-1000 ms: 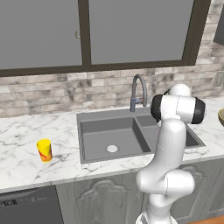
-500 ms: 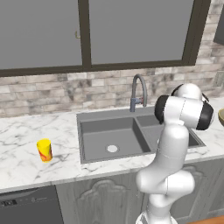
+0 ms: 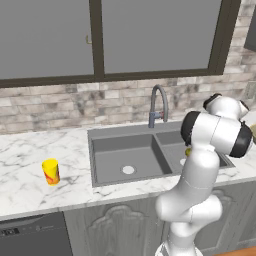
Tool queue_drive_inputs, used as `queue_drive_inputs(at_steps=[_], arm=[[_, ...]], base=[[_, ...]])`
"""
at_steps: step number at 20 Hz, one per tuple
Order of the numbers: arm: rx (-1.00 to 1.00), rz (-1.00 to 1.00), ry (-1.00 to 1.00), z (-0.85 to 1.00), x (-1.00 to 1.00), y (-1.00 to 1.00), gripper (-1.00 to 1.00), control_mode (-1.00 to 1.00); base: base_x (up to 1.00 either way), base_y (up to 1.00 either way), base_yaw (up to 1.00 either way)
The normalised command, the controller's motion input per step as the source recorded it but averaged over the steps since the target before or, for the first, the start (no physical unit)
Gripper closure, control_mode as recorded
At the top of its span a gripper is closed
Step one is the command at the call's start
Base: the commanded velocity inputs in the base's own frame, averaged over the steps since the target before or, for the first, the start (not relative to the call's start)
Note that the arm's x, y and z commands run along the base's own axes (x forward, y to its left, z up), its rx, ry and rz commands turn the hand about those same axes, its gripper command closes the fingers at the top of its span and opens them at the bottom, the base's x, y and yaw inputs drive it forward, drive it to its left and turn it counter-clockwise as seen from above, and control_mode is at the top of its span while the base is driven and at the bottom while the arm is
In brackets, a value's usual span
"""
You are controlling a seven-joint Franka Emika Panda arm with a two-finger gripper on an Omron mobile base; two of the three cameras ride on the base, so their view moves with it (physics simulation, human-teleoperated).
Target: Remove the carrot and orange from the sink. Then move the bowl and cup from the counter to the sink for washing.
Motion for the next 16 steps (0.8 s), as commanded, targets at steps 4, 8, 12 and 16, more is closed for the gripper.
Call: queue_drive_inputs(at_steps=[4, 8, 12, 16], arm=[[-0.06, -0.08, 0.0, 0.22, -0.18, -0.27, 1.0, -1.0], [-0.1, -0.09, 0.0, 0.18, -0.06, -0.27, 1.0, -1.0], [-0.14, -0.09, 0.02, 0.16, -0.02, -0.3, 1.0, -1.0], [-0.16, -0.11, 0.0, 0.06, 0.0, -0.33, 1.0, -1.0]], base=[[0.0, 0.0, 0.0], [0.0, 0.0, 0.0], [0.0, 0.0, 0.0], [0.0, 0.0, 0.0]])
